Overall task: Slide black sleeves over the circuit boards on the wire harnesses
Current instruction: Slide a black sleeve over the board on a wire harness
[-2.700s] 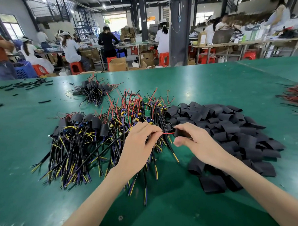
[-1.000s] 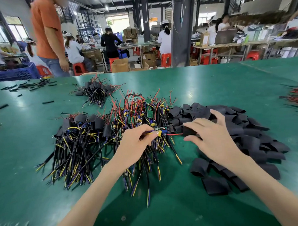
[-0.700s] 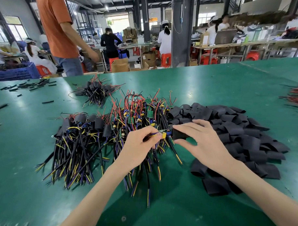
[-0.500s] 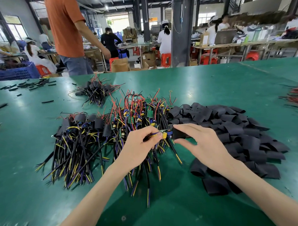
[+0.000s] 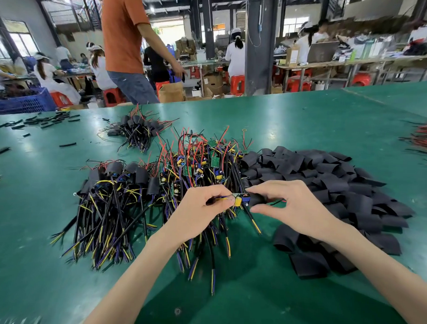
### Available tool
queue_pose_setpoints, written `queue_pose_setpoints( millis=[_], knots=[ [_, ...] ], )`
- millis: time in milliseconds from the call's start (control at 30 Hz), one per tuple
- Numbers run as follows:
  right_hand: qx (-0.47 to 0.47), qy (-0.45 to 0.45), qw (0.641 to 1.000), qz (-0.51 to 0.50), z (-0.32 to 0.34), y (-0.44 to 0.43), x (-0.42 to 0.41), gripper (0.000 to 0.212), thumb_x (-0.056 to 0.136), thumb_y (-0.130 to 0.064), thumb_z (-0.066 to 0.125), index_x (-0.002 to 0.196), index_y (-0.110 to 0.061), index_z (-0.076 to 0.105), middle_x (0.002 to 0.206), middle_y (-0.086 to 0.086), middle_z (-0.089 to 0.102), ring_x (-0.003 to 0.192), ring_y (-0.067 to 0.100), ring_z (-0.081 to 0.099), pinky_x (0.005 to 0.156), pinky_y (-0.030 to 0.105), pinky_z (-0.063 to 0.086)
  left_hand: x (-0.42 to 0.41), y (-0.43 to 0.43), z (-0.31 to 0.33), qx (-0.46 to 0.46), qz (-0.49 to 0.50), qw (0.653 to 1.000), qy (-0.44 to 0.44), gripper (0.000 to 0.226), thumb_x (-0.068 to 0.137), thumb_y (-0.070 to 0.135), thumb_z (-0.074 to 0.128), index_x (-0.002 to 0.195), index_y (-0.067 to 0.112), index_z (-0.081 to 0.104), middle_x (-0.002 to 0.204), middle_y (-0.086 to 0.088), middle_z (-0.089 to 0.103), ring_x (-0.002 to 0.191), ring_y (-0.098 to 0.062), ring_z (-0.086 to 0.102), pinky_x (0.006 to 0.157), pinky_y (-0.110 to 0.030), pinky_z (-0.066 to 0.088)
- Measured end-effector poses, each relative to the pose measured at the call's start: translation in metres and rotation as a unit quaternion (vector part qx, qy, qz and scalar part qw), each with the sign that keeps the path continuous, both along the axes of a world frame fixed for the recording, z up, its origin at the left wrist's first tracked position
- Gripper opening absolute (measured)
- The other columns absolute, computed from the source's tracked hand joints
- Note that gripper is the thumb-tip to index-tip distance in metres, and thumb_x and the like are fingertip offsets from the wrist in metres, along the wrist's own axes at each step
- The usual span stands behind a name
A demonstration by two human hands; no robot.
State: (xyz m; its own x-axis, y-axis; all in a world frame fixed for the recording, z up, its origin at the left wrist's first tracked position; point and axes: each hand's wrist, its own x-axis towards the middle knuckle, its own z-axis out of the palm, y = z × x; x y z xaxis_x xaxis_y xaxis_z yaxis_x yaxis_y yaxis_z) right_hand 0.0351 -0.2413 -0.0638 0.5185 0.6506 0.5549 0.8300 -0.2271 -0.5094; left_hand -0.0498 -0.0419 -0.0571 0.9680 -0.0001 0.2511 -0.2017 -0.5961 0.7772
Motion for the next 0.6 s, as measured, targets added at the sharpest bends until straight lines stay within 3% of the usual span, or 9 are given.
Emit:
queue_pose_setpoints(
  millis=[133,333,500,600],
  knots=[
    [0.005,-0.039,0.999,-0.011,-0.003,0.003,-0.005,0.035,0.074,-0.020,0.078,0.107,-0.011,0.071,0.100,-0.003,0.069,0.087,0.006,0.062,0.086,0.022,0.047,0.000,-0.001,0.001,-0.005,0.000,1.000,0.010,0.018,0.093,0.020,0.059,0.076,0.024,0.065,0.075,-0.019,0.058,0.064,-0.012,0.040,0.061,-0.025,0.029],
    [0.000,-0.108,0.994,-0.031,-0.011,0.009,-0.011,0.036,0.077,-0.022,0.075,0.110,-0.009,0.069,0.104,-0.001,0.068,0.089,0.014,0.066,0.081,0.032,0.050,0.003,-0.001,-0.003,-0.011,-0.002,1.000,-0.002,0.017,0.092,0.018,0.060,0.077,0.021,0.066,0.070,-0.010,0.058,0.064,-0.010,0.041,0.063,-0.025,0.031],
    [-0.018,-0.054,0.998,-0.006,-0.004,0.007,-0.006,0.037,0.077,-0.024,0.075,0.111,-0.013,0.070,0.097,-0.003,0.070,0.081,0.012,0.064,0.079,0.031,0.049,0.002,-0.002,-0.005,-0.031,-0.018,0.999,-0.014,0.022,0.091,0.015,0.062,0.074,0.029,0.064,0.066,0.015,0.057,0.062,-0.002,0.044,0.063,-0.017,0.034],
    [-0.032,0.009,0.999,0.010,-0.001,0.004,-0.003,0.038,0.077,-0.027,0.073,0.114,-0.018,0.068,0.090,-0.004,0.069,0.079,0.013,0.063,0.079,0.030,0.048,0.001,-0.004,-0.006,-0.029,-0.025,0.999,-0.015,0.023,0.091,0.015,0.062,0.075,0.032,0.063,0.071,0.008,0.061,0.066,-0.003,0.047,0.067,-0.019,0.037]
  ],
)
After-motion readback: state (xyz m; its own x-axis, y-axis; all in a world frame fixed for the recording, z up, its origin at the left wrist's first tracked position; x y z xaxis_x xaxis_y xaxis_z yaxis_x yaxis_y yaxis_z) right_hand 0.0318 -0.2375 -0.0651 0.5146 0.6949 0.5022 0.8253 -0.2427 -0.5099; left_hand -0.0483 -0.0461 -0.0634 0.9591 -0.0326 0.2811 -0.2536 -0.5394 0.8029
